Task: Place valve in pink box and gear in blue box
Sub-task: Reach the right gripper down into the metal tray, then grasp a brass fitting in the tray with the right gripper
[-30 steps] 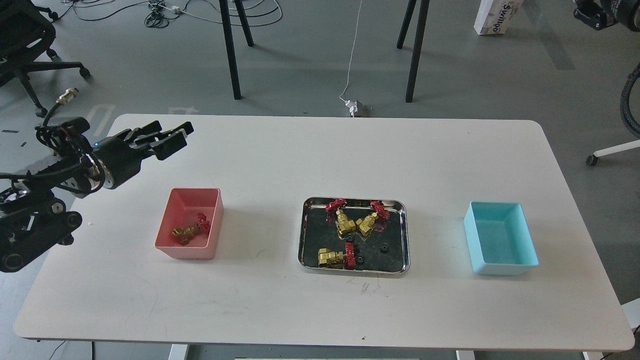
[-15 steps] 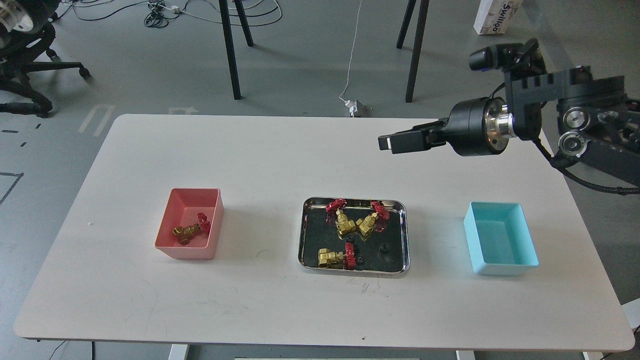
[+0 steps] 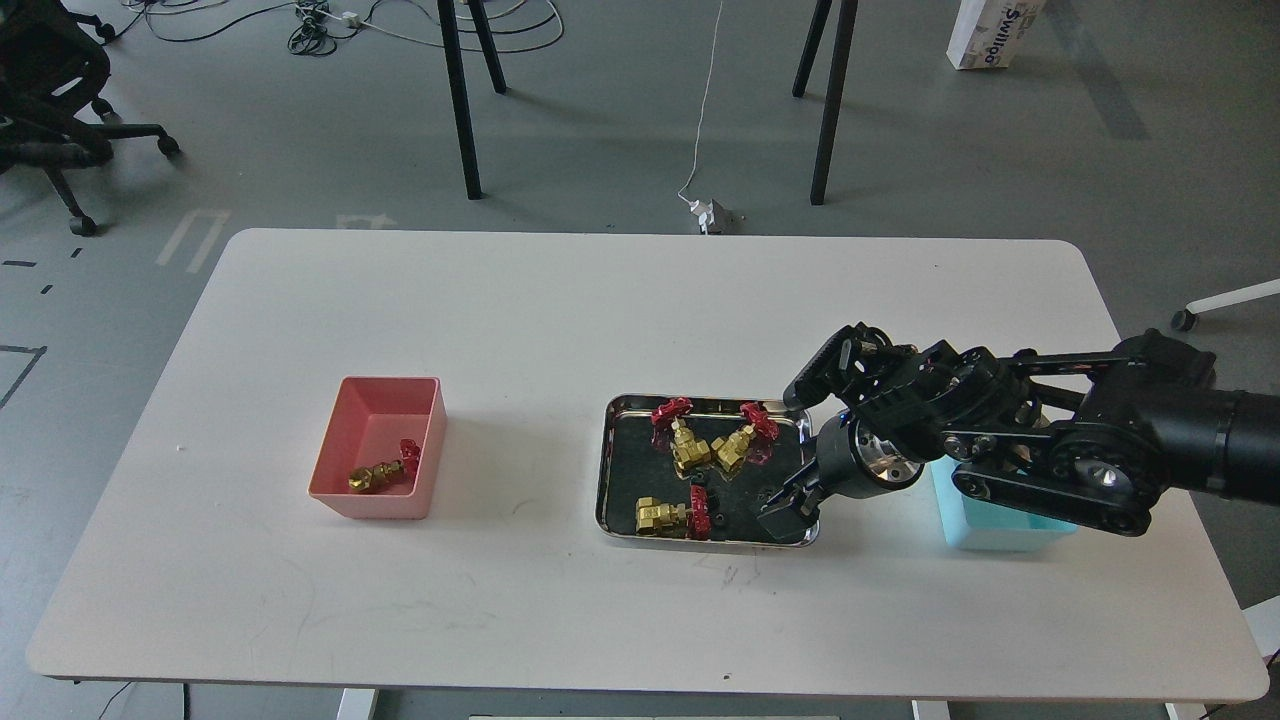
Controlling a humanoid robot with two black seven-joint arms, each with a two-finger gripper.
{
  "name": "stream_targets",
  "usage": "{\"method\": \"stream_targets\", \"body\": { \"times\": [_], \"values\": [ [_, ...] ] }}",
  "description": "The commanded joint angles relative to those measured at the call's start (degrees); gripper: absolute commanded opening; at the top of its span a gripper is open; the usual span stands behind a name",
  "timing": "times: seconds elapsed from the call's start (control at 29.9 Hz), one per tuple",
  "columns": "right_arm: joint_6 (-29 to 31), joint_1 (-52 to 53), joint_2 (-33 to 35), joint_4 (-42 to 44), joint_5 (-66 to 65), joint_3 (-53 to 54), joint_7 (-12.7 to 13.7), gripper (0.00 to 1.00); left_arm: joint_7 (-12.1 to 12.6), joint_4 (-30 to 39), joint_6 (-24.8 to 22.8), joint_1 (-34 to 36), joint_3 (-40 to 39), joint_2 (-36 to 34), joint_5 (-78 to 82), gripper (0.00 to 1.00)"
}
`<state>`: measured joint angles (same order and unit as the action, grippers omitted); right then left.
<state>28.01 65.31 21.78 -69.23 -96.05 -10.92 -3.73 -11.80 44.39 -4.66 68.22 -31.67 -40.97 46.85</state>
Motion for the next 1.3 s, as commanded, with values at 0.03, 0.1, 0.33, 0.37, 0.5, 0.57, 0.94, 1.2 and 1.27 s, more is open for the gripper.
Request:
{"method": "stream_targets", "body": {
  "times": [0.03, 0.1, 0.33, 0.37, 0.5, 0.57, 0.94, 1.2, 1.27],
  "values": [
    [0.0, -1.1, -3.5, 3.9, -1.0, 0.1, -1.4, 0.96, 0.0, 0.0, 0.0, 0.2, 0.0, 0.1, 0.1, 0.91],
    [0.0, -1.2, -4.1, 4.3, -1.3, 0.0, -2.5, 0.93, 0.0, 0.0, 0.0, 0.2, -0.1, 0.1, 0.1, 0.91],
    [0.0, -2.7, -5.0, 6.5, -5.6, 0.0, -4.3, 0.86, 0.0, 0.0, 0.0, 0.8, 0.0, 0.1, 0.2, 0.91],
    [0.0, -2.7, -5.3, 7.0, -5.6, 0.0, -4.3, 0.85, 0.0, 0.0, 0.0, 0.8, 0.0, 0.0, 0.2, 0.91],
    [0.0, -3.4, -5.7, 8.6, -5.6, 0.0, -4.4, 0.83, 0.0, 0.0, -0.1, 1.2, 0.1, -0.1, 0.2, 0.91],
    [0.0, -3.5, -6.0, 9.6, -5.6, 0.1, -4.4, 0.82, 0.0, 0.0, -0.1, 1.5, 0.2, -0.1, 0.2, 0.91],
    [0.0, -4.0, -9.0, 13.2, -5.6, 0.2, -4.5, 0.66, 0.0, 0.0, -0.1, 1.5, 0.2, -0.1, 0.2, 0.91],
    [0.0, -4.3, -10.0, 14.4, -5.6, 0.3, -4.4, 0.53, 0.0, 0.0, -0.2, 1.5, 0.2, -0.2, 0.2, 0.91],
    [0.0, -4.3, -10.8, 14.5, -5.6, 0.3, -4.3, 0.46, 0.0, 0.0, -0.2, 1.5, 0.2, -0.2, 0.3, 0.91]
  ]
}}
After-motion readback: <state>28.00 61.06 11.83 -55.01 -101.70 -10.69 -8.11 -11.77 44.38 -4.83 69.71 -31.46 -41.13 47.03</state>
